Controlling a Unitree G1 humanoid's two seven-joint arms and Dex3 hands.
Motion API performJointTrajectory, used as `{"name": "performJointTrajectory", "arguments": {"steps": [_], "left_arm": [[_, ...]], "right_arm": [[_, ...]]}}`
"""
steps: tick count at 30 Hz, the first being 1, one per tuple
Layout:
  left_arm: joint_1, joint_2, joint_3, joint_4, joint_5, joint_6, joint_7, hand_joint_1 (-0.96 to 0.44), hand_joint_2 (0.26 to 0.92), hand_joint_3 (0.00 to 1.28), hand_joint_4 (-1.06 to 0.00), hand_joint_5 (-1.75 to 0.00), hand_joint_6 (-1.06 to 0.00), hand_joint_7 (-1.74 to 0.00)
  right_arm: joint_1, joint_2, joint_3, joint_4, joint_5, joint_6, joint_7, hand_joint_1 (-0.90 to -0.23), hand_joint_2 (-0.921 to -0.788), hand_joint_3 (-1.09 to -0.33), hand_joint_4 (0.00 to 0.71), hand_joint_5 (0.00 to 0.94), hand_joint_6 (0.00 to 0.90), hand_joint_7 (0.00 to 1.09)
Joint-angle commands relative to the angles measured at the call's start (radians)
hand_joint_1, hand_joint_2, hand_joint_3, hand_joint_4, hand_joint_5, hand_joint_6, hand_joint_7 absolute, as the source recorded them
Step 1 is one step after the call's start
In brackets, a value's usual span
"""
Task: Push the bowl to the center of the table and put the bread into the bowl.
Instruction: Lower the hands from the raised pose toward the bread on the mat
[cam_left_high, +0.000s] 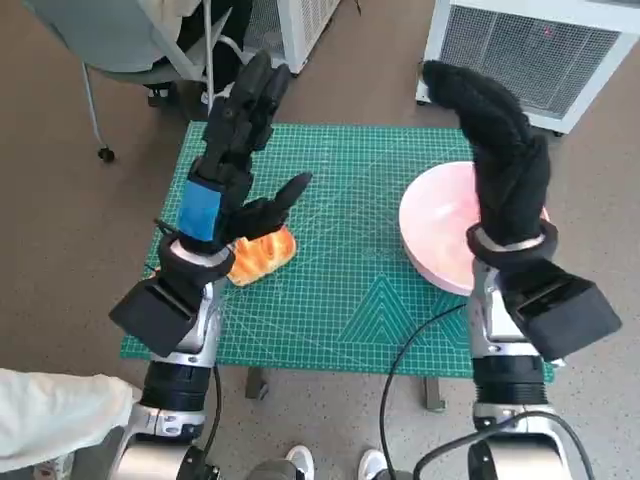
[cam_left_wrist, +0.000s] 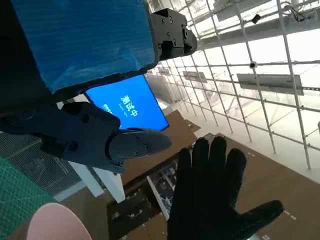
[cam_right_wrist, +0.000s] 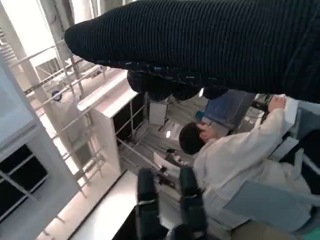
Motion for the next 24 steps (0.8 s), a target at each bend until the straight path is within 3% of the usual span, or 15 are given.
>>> {"name": "performJointTrajectory", "arguments": {"steps": [1,7,18,24], "left_arm": [[0.002,0.004,0.007,-0.003,-0.003,-0.01,0.005,-0.38,0.921,0.41,-0.18,0.0,-0.08,-0.29],[0.01,0.005,0.013,-0.001,-0.001,-0.015,0.009,-0.38,0.921,0.41,-0.18,0.0,-0.09,-0.28],[0.017,0.008,0.022,0.014,0.005,-0.024,0.023,-0.39,0.921,0.41,-0.18,0.0,-0.1,-0.27],[0.017,0.008,0.023,0.016,0.001,-0.025,0.025,-0.39,0.921,0.4,-0.18,0.0,-0.11,-0.25]], "right_arm": [[0.023,-0.055,-0.053,0.073,0.029,-0.038,0.013,-0.602,-0.921,-0.763,0.333,0.009,-0.001,0.73],[0.033,-0.108,-0.117,0.139,0.019,-0.074,-0.033,-0.583,-0.921,-0.794,0.312,0.001,-0.001,0.71],[0.05,-0.192,-0.214,0.368,-0.041,-0.087,-0.209,-0.552,-0.921,-0.829,0.309,0.002,-0.001,0.69],[0.041,-0.2,-0.248,0.511,-0.014,-0.072,-0.249,-0.548,-0.921,-0.817,0.315,0.005,-0.001,0.72]]}}
